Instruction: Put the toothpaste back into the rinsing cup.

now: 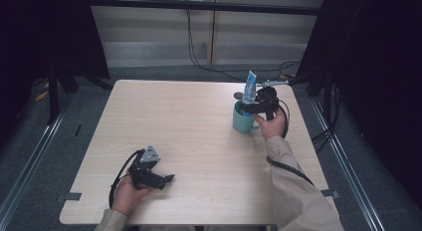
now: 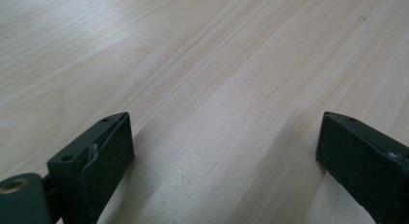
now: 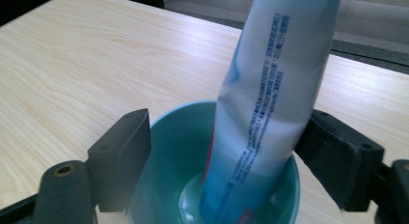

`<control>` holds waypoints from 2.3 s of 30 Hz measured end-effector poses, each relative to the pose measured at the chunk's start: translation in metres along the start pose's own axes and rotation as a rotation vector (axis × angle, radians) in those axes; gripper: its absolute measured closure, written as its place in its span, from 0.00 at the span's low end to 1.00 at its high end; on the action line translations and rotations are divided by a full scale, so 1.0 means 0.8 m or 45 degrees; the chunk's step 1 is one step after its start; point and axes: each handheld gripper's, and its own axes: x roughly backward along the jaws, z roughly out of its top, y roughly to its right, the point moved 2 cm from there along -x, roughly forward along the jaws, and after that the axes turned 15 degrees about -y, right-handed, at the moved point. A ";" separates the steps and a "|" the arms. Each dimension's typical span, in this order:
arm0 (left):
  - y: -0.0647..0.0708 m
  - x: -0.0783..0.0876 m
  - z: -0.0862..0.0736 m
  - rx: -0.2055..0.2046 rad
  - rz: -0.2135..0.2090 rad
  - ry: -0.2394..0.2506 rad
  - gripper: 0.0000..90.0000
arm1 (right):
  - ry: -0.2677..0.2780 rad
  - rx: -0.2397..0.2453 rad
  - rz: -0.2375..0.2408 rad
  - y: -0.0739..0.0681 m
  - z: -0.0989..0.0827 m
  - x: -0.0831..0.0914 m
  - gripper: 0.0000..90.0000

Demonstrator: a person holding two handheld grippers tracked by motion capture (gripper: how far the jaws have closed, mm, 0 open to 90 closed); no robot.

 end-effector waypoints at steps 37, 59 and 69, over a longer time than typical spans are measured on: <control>0.000 0.000 0.000 0.001 0.002 -0.005 0.06 | -0.012 0.050 -0.050 -0.002 -0.001 0.011 0.17; 0.000 0.000 0.000 0.002 0.000 -0.003 0.06 | -0.048 0.172 0.022 -0.031 -0.024 0.030 0.17; 0.000 0.000 0.000 0.002 -0.001 -0.002 0.06 | -0.041 0.228 0.074 -0.049 -0.035 0.043 0.17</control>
